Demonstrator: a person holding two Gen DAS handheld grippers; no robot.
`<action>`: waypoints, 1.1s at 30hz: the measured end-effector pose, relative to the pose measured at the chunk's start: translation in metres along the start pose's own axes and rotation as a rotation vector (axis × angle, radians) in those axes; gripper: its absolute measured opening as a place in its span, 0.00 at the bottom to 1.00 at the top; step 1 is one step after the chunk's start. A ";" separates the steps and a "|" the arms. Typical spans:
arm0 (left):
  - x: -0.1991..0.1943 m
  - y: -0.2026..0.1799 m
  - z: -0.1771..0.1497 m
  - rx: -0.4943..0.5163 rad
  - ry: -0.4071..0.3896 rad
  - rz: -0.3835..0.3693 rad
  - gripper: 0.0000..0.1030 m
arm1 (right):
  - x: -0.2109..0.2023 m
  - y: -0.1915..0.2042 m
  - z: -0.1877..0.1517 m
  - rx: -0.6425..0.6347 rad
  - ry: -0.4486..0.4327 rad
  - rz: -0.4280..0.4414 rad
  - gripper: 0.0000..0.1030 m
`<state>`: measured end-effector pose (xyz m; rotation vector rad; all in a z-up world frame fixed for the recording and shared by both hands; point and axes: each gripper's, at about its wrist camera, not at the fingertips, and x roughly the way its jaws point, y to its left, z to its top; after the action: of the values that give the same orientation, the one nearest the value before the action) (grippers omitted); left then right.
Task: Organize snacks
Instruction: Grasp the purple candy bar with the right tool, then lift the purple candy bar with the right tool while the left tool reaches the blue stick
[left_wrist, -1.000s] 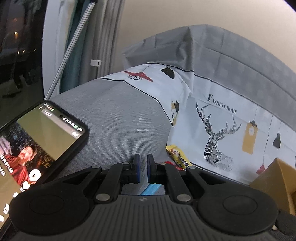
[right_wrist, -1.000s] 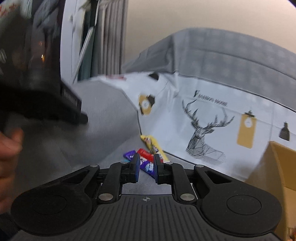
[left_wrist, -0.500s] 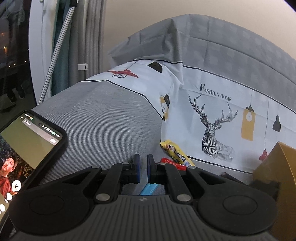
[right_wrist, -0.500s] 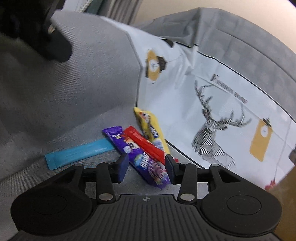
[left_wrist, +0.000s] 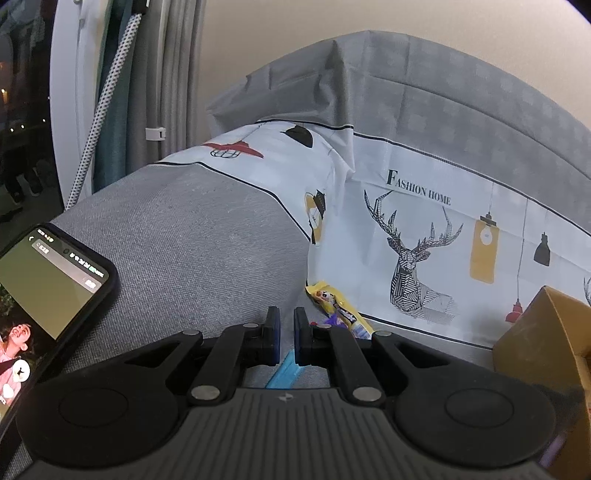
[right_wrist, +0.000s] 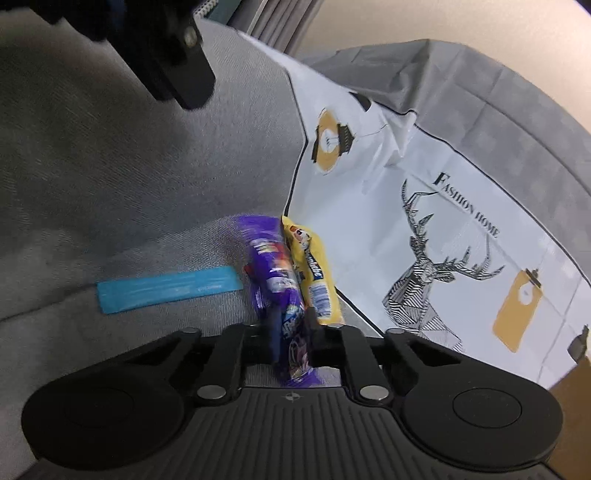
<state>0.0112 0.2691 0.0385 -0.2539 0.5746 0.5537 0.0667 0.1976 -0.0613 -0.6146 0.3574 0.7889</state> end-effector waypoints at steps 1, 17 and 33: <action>0.001 0.000 0.000 -0.003 0.006 -0.004 0.07 | -0.009 -0.002 0.000 0.020 0.006 0.016 0.07; -0.001 0.029 -0.006 -0.109 0.063 -0.135 0.07 | -0.136 -0.034 -0.051 0.320 0.296 0.069 0.08; 0.067 -0.040 -0.043 0.386 0.222 0.071 0.26 | -0.100 -0.020 -0.064 0.324 0.367 0.157 0.49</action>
<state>0.0616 0.2486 -0.0323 0.0724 0.8945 0.4744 0.0108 0.0908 -0.0516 -0.4260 0.8608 0.7454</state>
